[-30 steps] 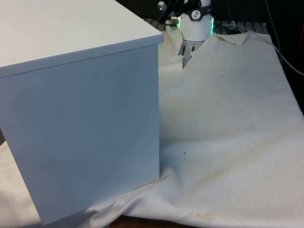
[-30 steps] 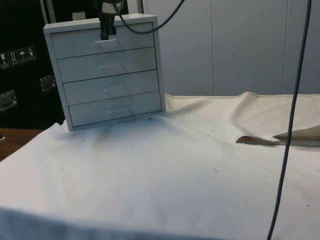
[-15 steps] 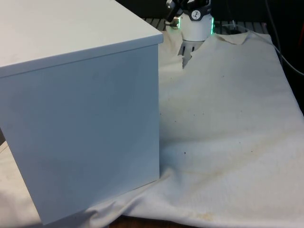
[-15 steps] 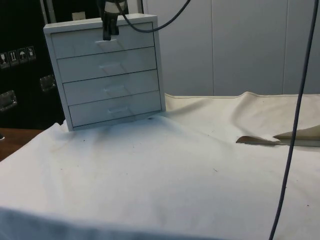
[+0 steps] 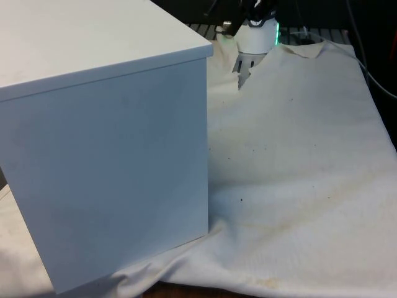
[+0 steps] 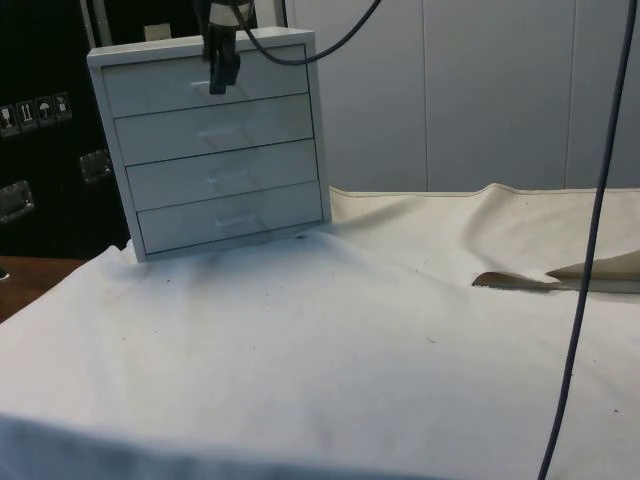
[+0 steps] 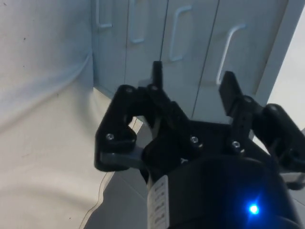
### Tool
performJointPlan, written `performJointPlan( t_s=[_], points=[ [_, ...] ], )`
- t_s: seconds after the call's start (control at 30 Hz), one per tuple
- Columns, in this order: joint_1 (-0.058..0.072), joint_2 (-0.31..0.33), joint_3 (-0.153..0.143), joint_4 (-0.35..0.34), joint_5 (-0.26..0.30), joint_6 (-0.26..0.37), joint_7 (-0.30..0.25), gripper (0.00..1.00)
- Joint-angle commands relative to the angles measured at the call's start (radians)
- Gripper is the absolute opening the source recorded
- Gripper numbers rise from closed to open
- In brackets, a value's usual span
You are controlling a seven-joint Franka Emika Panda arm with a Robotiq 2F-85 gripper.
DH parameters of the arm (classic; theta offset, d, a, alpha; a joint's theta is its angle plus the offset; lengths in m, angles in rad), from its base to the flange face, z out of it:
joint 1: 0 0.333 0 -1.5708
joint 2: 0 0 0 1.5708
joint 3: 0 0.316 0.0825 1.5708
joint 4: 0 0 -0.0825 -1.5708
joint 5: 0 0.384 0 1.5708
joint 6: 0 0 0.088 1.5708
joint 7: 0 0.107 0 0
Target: Open the drawer, then close it.
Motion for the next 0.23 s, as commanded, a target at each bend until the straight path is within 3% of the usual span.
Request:
performJointPlan(
  t_s=[0.0, 0.2],
  points=[
    [-0.001, -0.001, 0.000, 0.000, 0.000, 0.000, 0.000, 0.65],
    [-0.001, -0.001, 0.000, 0.000, 0.000, 0.000, 0.000, 0.98]
  ],
)
